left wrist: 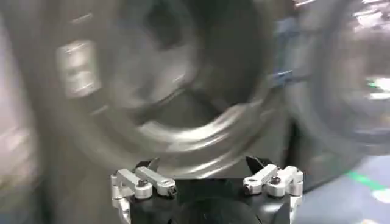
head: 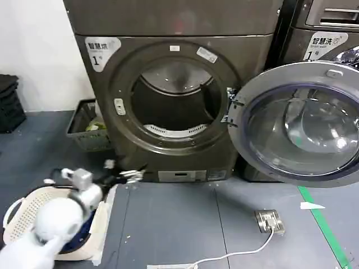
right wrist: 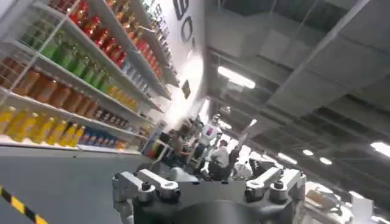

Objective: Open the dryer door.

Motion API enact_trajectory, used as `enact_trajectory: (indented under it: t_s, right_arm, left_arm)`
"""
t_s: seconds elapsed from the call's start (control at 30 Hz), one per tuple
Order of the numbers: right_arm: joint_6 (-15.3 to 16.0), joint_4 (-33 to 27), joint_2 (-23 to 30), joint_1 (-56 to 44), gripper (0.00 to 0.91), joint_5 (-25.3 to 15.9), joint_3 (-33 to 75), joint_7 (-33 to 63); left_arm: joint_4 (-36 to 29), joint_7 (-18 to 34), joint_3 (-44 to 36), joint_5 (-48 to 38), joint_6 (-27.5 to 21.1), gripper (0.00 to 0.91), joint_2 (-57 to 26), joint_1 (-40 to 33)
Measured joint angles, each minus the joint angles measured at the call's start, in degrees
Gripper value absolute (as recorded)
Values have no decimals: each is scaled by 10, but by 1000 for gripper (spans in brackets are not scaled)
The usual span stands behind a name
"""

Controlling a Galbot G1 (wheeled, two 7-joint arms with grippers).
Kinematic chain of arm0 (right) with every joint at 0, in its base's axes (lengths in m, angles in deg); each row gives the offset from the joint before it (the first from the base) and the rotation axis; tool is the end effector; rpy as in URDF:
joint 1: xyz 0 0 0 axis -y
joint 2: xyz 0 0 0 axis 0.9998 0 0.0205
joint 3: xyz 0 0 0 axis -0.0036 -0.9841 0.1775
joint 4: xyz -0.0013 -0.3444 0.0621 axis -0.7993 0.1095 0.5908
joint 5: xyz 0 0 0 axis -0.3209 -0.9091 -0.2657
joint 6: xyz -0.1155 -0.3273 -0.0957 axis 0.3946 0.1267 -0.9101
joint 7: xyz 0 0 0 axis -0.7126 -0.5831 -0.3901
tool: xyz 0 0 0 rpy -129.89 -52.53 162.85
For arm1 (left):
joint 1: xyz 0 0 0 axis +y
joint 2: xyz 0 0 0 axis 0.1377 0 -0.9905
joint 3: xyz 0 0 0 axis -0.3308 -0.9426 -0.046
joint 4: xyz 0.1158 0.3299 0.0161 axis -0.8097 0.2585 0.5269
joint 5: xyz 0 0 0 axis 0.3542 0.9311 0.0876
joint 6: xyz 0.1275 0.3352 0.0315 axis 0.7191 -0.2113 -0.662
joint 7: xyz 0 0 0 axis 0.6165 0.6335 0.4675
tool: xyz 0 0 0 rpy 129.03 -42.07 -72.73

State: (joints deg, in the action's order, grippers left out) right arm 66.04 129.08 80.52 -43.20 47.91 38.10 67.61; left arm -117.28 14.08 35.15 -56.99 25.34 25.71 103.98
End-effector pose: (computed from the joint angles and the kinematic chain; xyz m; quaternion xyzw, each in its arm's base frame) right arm -0.1117 -0.4392 -0.1239 -0.6024 -0.7484 0.2711 0.0601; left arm 0.2946 0.1034 -0.1683 -0.1591 -0.9715 -0.0287 0.1733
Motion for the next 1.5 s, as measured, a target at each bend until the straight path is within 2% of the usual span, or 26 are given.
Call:
enact_trajectory:
  t_s: [0.13,0.23,0.53,0.7,0.87,1.0,1.33,1.5]
  right_arm:
    - [0,-3,-7,5,907,0,-13,-2]
    - [-1,-5,-12,8,907,1,-20,-2]
    - [0,-10,-17,14,907,2,-32,-1]
    - [-4,-11,-14,16,907,3,-38,-4]
    - [-5,-9,-12,20,907,3,-44,-7]
    - [-8,-11,-12,21,907,3,-44,-9]
    - [-15,-14,-9,24,907,2,-47,-16]
    - [-22,-15,-6,24,907,-5,-46,-23]
  left_arm:
    - [5,73,72,-75,-57,907,-11,37]
    - [15,150,116,-160,-95,907,-21,45]
    - [44,417,180,-483,-95,907,-62,60]
    - [88,509,168,-615,-94,907,-95,51]
    - [133,559,136,-727,-94,907,-140,37]
    - [147,577,109,-782,-94,907,-172,30]
    - [166,627,86,-870,-94,907,-198,13]
    - [171,612,81,-867,-94,907,-198,9]
